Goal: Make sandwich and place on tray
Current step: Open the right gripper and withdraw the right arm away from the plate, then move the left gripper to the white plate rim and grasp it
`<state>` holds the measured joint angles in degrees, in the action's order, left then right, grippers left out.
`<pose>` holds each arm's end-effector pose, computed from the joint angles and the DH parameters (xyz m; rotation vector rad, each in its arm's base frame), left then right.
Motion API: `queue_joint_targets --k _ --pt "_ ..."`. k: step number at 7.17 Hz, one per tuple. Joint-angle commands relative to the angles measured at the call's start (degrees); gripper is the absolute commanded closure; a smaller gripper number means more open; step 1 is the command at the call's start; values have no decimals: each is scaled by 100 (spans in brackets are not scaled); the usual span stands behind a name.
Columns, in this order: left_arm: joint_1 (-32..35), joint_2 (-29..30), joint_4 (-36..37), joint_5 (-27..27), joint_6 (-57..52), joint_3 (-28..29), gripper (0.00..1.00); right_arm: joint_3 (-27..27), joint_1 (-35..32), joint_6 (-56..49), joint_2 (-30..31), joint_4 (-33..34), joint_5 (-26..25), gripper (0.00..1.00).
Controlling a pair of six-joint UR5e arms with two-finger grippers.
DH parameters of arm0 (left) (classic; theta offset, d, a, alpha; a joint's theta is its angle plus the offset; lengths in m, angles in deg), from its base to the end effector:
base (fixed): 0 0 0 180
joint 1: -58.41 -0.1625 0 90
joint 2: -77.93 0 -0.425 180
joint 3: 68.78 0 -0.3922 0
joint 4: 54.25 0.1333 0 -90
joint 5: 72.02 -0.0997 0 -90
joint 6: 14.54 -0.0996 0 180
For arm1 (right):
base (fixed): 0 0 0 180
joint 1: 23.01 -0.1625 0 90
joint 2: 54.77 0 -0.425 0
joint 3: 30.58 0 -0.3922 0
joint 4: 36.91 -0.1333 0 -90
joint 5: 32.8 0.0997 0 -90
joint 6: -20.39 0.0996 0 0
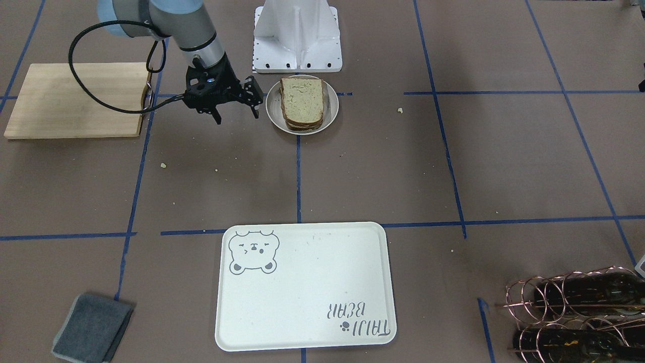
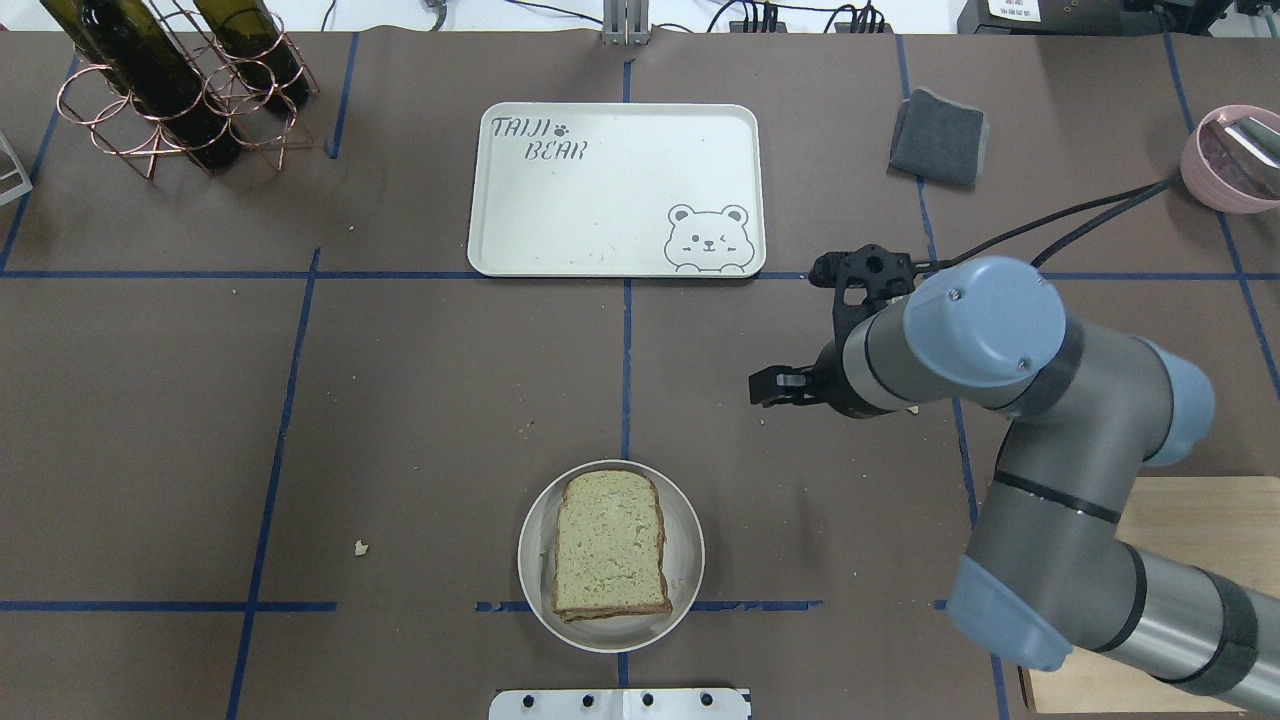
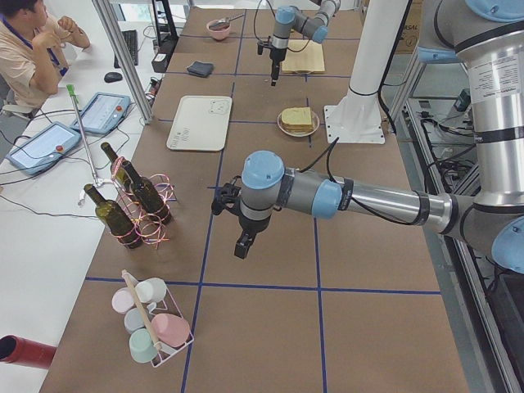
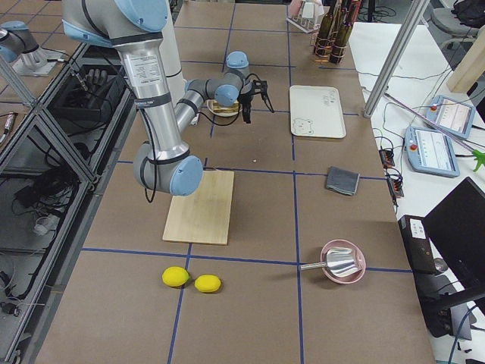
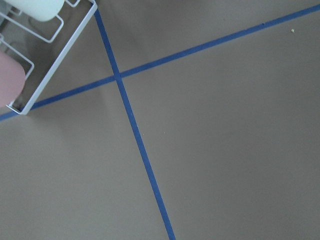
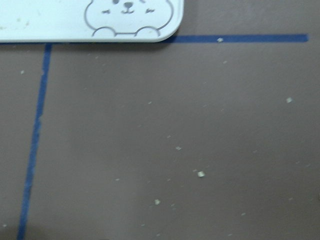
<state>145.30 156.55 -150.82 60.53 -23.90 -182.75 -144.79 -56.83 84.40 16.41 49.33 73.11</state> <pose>-0.0432 -0.4201 0.5302 0.3600 0.7201 0.3300 -0.4078 -0.4008 0.2901 0.1772 -0.8334 0.0149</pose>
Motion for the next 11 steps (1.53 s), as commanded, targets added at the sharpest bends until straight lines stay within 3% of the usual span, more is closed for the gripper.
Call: queue_joint_targets --k 1,2,3,5,7,8,10,11 --pt "-14 598 -997 -37 -48 -73 0 4 -1400 -2039 630 262 751 0" --pt "-49 688 -2092 6 -49 249 0 -5 -2069 -3120 1252 218 1252 0" --pt "-127 707 -2955 651 203 496 0 -22 -2659 -3975 1736 209 1387 0" --pt "-757 934 -3061 947 1800 552 0 21 -3872 -5899 2607 262 1966 0" --pt "-1924 1076 -3289 842 2862 88 0 39 -4648 -7003 3337 393 1978 0" --pt "-2652 1120 -3298 468 4235 -176 0 126 -5069 -7355 3706 385 1995 0" --pt "-4487 1452 -3254 -1129 6751 -371 0 171 -5344 -7368 3982 359 2013 0" --pt "-5192 1558 -3228 -1893 7450 -363 0 179 -5398 -7359 3982 359 2013 0"
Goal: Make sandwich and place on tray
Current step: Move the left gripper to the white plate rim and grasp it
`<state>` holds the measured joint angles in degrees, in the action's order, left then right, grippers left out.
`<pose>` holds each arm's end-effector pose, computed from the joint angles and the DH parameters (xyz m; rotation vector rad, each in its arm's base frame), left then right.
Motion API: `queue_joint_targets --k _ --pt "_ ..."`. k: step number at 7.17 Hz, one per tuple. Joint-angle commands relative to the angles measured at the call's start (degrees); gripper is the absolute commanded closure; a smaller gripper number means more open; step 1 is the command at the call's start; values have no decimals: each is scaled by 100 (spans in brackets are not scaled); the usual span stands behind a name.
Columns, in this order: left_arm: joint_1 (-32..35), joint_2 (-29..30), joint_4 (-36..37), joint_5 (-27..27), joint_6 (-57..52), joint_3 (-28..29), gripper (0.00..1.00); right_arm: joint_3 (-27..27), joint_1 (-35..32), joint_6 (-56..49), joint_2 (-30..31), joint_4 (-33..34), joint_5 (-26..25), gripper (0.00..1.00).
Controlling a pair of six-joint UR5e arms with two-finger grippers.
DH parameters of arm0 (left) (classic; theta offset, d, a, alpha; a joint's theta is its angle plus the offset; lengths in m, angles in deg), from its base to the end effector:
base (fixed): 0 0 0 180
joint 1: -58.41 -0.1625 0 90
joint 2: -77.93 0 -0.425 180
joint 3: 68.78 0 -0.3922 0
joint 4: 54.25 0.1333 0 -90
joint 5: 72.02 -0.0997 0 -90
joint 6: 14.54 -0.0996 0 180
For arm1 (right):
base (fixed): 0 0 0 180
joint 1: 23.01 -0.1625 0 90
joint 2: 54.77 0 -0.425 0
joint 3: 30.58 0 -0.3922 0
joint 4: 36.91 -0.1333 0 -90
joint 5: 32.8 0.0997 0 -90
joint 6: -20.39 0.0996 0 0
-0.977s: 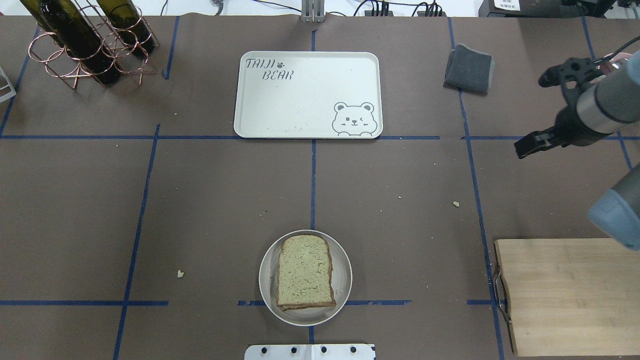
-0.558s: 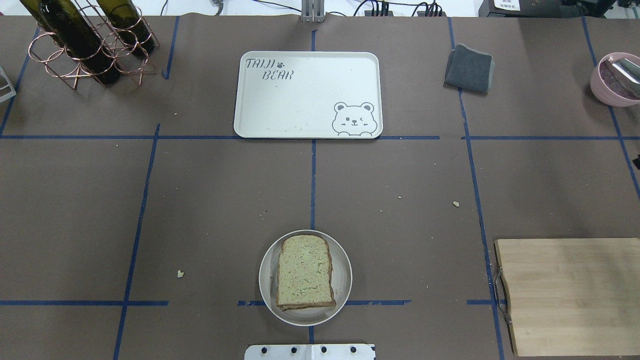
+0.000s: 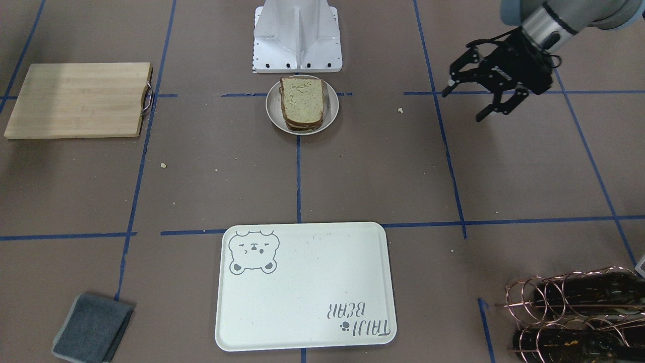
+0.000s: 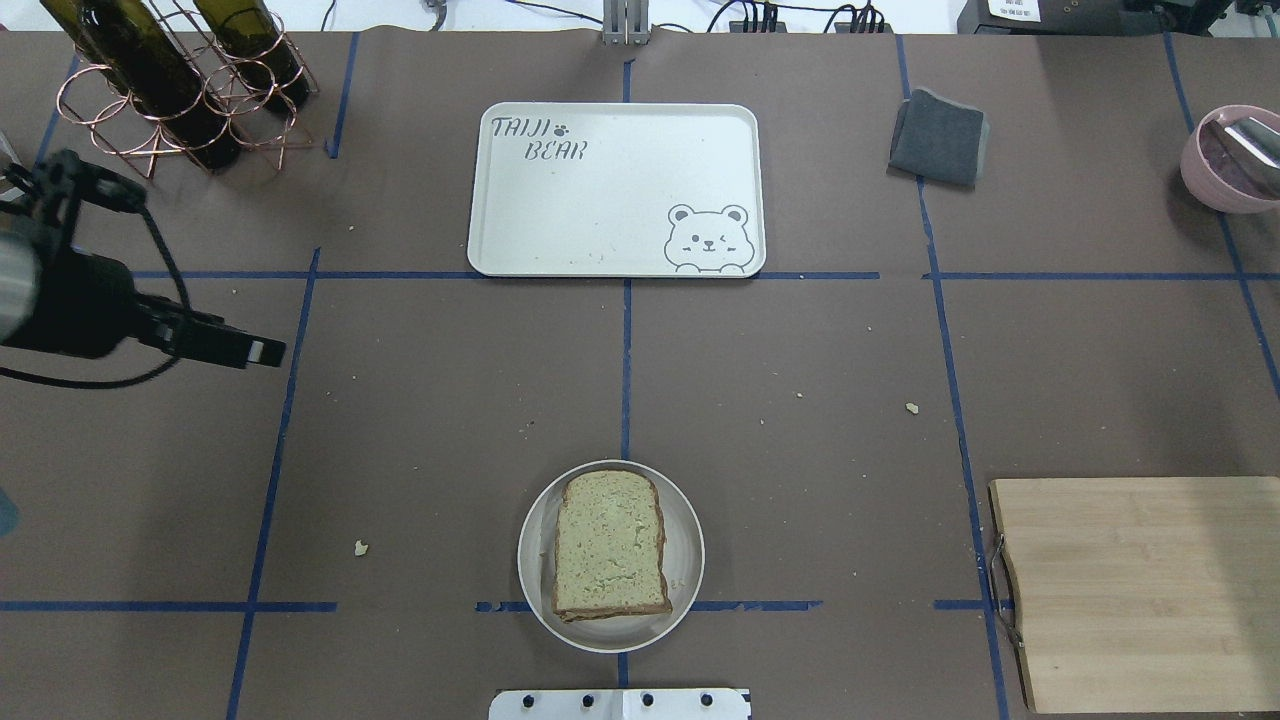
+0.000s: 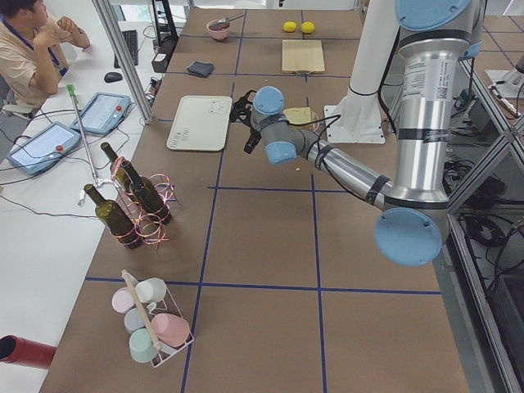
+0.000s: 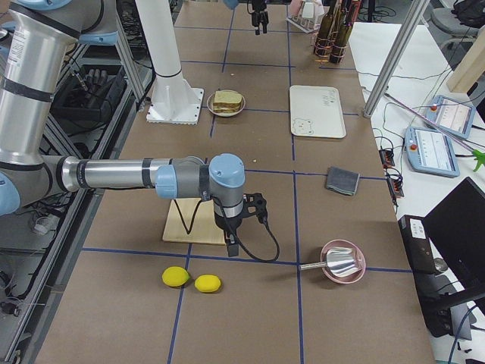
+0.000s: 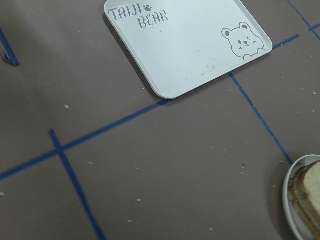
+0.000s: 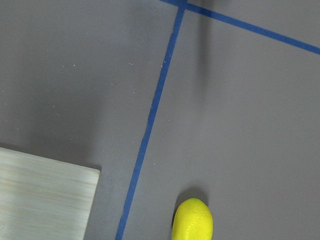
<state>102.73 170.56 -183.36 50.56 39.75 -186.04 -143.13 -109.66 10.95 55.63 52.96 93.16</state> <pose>0.2832 -0.3879 0.3286 0.3700 1.2116 0.2124 0.0544 -0.3504 0.6227 0.0719 -0.6260 -0.2283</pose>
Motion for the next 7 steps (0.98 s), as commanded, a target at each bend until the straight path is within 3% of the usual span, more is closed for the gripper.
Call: queue_joint_targets --k 1,3,5,7 --pt "-1509 281 192 -1504 1745 -43 6 31 -141 -5 78 -4 8 0" --pt "-2635 544 404 -2638 2731 97 23 57 -203 -5 96 -4 8 0" --pt "-2903 1358 561 -2871 3104 771 38 83 -221 13 96 -4 8 0" --pt "-3008 1504 571 -2960 3114 1090 40 101 -238 13 96 -4 8 0"
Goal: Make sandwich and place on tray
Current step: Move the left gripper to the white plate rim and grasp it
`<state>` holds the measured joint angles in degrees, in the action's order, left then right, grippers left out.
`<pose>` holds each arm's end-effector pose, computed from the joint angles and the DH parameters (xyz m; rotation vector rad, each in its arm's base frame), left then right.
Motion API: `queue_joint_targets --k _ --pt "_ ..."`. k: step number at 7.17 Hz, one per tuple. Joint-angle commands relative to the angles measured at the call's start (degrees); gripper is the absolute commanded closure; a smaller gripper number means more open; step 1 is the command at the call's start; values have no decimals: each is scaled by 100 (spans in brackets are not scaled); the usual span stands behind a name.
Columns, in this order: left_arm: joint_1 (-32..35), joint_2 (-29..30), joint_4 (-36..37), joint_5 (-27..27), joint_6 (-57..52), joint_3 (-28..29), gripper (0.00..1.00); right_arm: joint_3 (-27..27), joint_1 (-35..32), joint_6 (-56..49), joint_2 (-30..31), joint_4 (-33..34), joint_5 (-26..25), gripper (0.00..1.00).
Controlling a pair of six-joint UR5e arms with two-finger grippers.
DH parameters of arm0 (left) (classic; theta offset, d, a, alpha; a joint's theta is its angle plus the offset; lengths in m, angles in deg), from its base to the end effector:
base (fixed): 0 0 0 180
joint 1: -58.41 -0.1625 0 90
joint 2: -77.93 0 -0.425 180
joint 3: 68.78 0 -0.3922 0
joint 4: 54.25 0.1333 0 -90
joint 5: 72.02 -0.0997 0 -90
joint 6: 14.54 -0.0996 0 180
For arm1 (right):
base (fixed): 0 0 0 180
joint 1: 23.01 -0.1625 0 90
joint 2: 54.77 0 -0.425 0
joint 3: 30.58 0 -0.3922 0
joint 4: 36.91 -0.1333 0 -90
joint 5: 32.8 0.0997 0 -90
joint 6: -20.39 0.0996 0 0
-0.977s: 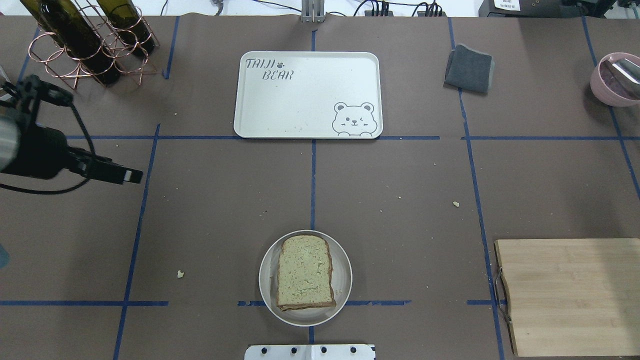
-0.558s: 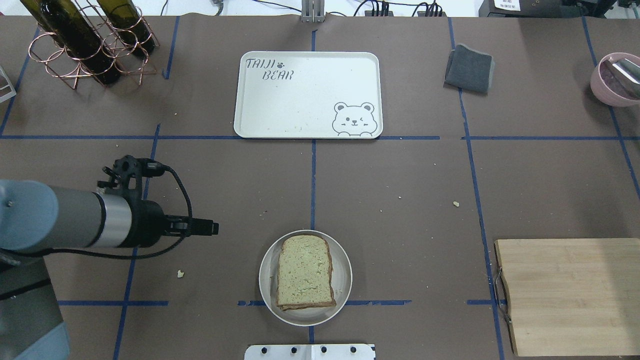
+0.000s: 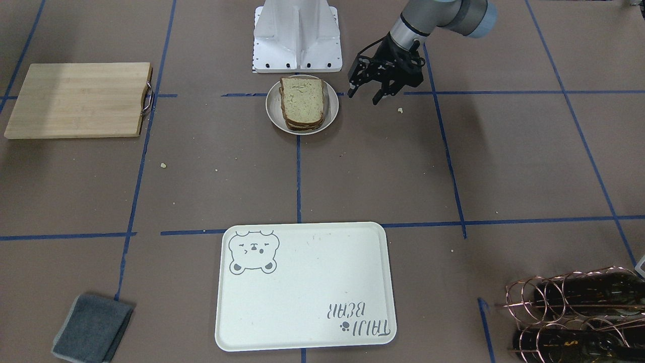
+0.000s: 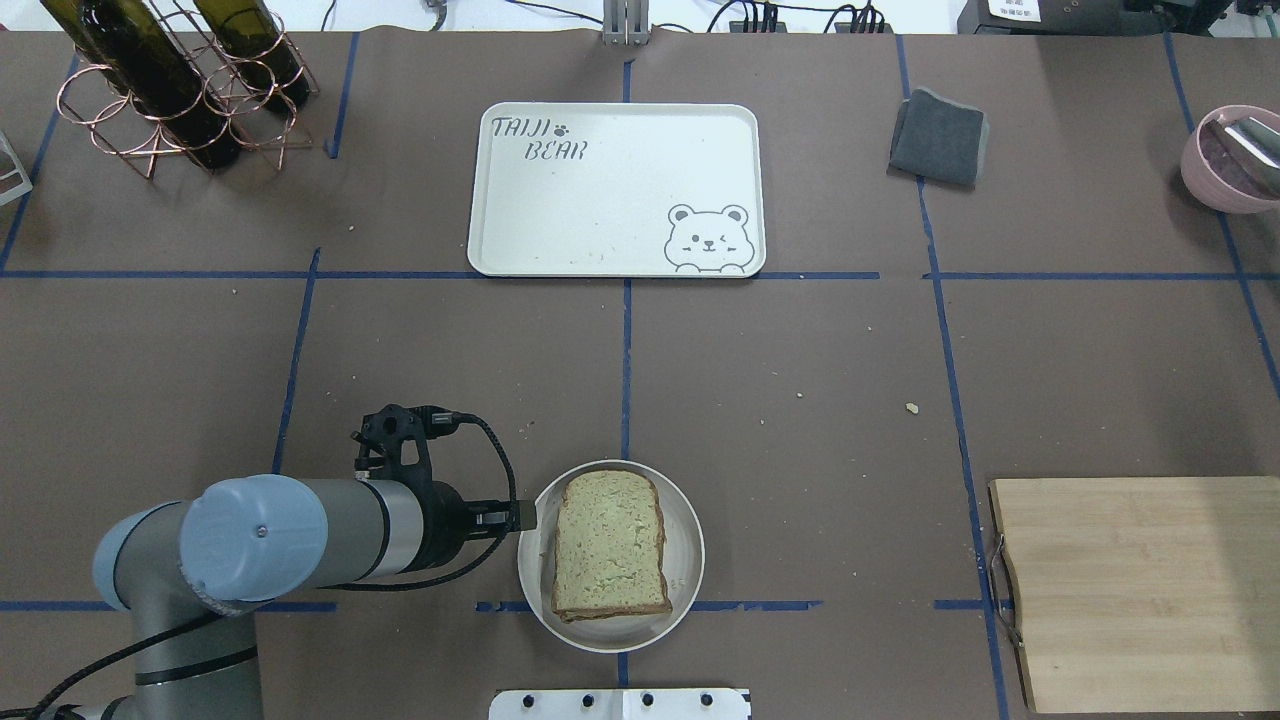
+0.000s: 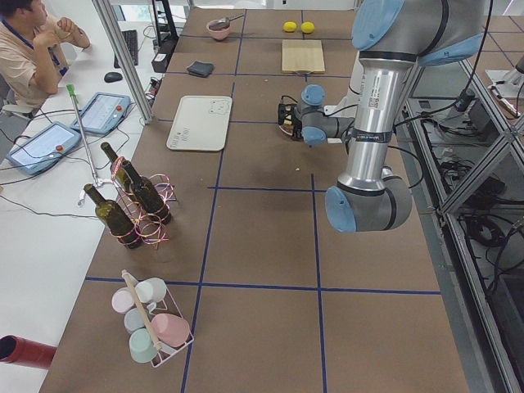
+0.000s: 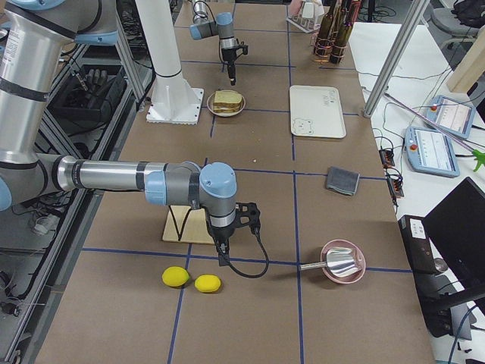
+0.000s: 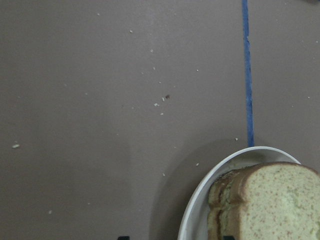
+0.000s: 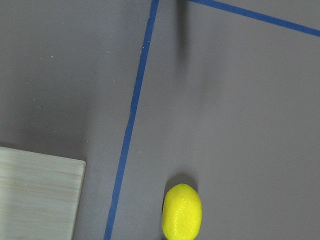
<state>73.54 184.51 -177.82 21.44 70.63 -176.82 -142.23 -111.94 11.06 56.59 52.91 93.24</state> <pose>0.5203 -0.2725 0.2914 0.1540 1.1817 -0.1221 0.0684 -0.3391 0.6360 0.0533 -0.6277 -0.1781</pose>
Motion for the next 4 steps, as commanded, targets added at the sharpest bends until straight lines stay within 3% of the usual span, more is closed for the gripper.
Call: queue_joint_targets --k 1,4 --pt "-98 99 17 -48 26 186 40 11 -11 2 0 0 0 0" --pt "-186 117 17 -56 26 248 57 55 -11 2 0 0 0 0"
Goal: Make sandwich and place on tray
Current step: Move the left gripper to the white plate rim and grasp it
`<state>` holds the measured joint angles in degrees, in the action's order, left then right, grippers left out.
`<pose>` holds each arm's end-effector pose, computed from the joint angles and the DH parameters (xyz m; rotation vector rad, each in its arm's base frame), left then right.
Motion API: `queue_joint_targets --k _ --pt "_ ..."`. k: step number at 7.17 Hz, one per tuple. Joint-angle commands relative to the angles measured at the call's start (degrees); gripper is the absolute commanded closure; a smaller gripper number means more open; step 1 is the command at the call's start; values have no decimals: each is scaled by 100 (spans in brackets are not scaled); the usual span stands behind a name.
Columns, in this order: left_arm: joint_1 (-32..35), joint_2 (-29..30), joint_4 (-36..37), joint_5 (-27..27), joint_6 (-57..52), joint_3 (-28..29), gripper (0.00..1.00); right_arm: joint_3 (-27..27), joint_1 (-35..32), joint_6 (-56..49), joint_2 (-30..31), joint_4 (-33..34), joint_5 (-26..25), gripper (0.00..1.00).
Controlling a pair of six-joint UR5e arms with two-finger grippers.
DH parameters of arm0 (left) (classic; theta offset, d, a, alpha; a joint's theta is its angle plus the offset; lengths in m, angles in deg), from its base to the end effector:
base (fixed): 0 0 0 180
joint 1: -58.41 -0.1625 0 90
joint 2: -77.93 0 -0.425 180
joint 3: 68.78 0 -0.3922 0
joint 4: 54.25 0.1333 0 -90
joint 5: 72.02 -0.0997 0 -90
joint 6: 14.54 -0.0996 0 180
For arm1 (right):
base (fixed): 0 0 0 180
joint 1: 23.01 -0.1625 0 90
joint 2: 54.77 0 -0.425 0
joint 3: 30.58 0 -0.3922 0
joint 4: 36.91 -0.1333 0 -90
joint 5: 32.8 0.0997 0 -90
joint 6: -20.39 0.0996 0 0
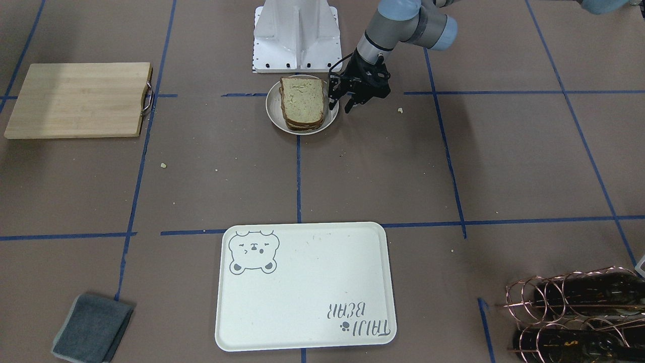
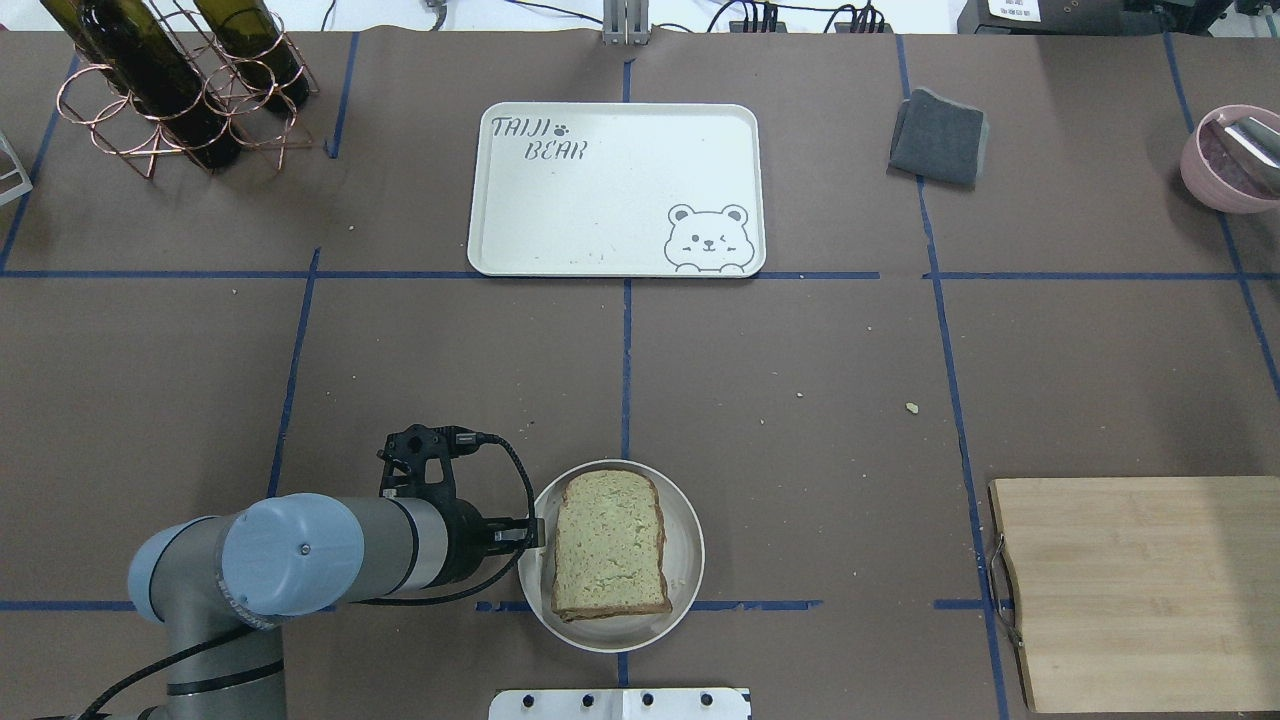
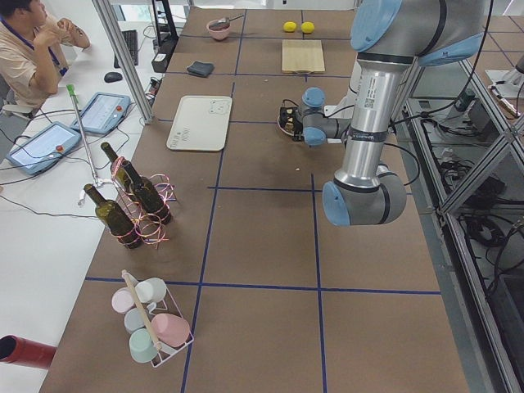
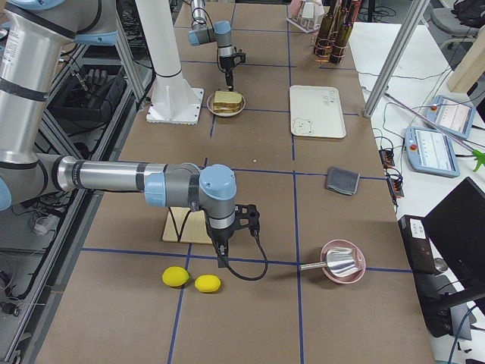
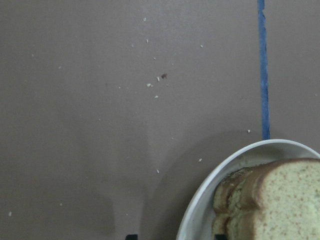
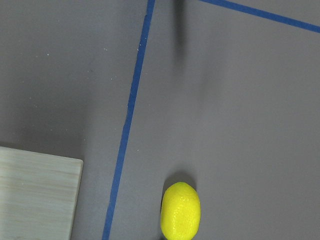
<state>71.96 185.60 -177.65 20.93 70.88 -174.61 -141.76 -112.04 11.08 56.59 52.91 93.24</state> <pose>0.5403 -0.2621 0.2983 0.1391 1.1605 -0.1083 0.0690 -0.3383 0.6401 0.0458 -0.6282 -0.1735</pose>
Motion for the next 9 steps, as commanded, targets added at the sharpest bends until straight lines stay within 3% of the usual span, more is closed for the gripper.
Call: queue_joint_targets --k 1,3,7,8,9 --pt "-46 8 0 -5 0 28 69 17 -9 0 0 0 -9 0" --pt "-116 8 0 -5 0 37 97 44 -27 -9 -9 0 -17 0" --pt "-64 70 9 74 -60 -156 100 61 -45 -9 -35 0 -26 0" --pt "233 114 26 100 -183 -96 100 79 -45 -18 -35 0 -26 0" --pt "810 331 44 457 -697 -26 100 88 -45 -9 -35 0 -26 0"
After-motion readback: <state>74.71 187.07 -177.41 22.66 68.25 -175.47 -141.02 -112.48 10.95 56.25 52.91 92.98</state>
